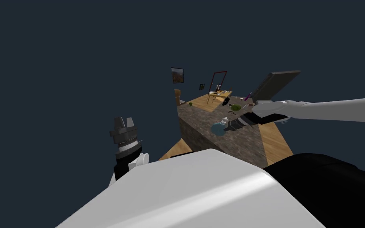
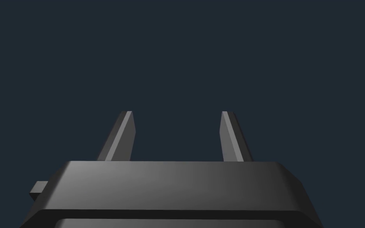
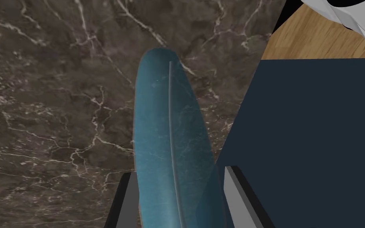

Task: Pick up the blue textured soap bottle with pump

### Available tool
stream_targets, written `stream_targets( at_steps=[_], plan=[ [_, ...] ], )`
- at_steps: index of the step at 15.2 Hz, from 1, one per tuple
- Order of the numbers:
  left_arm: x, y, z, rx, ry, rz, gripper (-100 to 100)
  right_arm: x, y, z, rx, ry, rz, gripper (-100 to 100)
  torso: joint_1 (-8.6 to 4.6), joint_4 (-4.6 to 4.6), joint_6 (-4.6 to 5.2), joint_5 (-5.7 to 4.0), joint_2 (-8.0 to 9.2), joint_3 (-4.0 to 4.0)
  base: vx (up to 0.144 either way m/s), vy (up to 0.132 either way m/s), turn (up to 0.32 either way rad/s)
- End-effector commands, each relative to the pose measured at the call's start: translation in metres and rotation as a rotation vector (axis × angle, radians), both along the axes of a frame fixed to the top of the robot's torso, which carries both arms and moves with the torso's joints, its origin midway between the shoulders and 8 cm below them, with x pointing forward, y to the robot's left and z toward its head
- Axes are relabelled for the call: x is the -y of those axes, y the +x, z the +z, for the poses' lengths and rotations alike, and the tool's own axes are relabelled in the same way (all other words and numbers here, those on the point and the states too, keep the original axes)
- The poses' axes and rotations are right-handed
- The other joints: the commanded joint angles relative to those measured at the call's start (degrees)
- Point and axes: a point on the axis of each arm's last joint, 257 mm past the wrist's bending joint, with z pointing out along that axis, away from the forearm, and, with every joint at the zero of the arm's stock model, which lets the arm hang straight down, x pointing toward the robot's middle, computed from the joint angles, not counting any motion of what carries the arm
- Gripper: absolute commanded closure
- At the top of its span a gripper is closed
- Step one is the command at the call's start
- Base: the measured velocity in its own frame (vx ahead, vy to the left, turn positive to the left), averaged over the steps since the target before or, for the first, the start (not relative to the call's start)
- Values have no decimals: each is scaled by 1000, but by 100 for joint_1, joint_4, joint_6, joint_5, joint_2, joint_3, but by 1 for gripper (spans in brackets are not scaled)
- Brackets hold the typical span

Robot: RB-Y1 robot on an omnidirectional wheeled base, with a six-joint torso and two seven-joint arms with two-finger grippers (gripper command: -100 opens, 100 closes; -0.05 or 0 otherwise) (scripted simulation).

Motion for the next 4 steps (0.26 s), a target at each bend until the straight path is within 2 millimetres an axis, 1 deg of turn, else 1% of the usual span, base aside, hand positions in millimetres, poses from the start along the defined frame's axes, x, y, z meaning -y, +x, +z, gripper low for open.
stream_targets(
  at_steps=[1,2,3,4],
  plan=[
    [0,0,0,0,0,0,0,0,0,0,0,0,0,100,0,0,0,0,0,0,0,0,0],
    [0,0,0,0,0,0,0,-6,6,13,-9,0,11,100,-1,0,0,0,0,0,0,-25,-117],
    [0,0,0,0,0,0,0,-7,7,15,-10,0,13,100,-7,4,4,5,1,2,0,-48,-134],
    [0,0,0,0,0,0,0,-5,4,9,-6,-1,9,100,-12,4,5,4,4,4,0,-30,-36]
  ],
)
